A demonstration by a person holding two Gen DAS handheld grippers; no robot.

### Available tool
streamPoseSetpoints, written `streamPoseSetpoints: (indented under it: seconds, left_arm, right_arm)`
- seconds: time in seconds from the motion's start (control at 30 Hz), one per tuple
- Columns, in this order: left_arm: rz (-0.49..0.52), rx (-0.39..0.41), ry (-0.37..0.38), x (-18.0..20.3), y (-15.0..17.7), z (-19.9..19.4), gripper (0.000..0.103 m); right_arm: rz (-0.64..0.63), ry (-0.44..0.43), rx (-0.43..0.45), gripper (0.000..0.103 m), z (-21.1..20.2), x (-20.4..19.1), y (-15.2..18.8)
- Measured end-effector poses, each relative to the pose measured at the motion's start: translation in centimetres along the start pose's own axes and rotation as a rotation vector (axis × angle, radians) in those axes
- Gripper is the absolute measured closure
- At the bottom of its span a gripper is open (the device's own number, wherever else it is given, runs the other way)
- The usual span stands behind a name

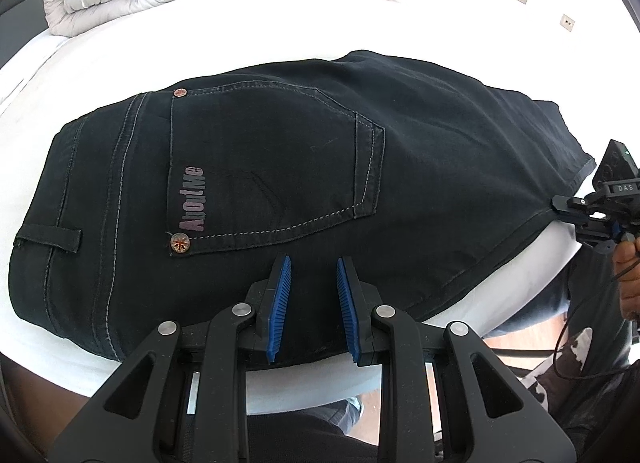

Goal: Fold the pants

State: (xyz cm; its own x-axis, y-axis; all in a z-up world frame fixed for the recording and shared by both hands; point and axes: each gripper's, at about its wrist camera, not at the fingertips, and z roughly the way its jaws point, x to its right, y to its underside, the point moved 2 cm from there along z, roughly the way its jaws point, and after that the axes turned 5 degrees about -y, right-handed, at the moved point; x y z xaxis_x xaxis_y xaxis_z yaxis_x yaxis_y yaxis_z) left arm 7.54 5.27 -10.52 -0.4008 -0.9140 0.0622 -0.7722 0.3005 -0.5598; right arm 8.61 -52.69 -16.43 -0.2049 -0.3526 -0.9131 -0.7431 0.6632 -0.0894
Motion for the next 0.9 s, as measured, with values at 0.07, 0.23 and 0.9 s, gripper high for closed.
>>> streamPoseSetpoints:
  seconds: [0.07, 0.23, 0.9]
  left_arm:
    - [-0.011, 0.01, -0.007, 0.1, -0.1, -0.5, 0.08]
    - [-0.02, 0.063, 0.015, 2.0, -1.8, -1.8, 0.08]
    - [0.036, 0.066, 0.131, 8.4, -4.1, 0.9, 0.08]
  right_arm:
    - [0.029, -0.021, 0.032, 0.089, -1.4, 0.4, -0.7]
    - [0.1, -0.031, 0.243, 0.071, -7.8, 2.1, -4.0]
    - [0.129, -0.011, 0.385, 0.061, -13.6, 3.7, -6.4]
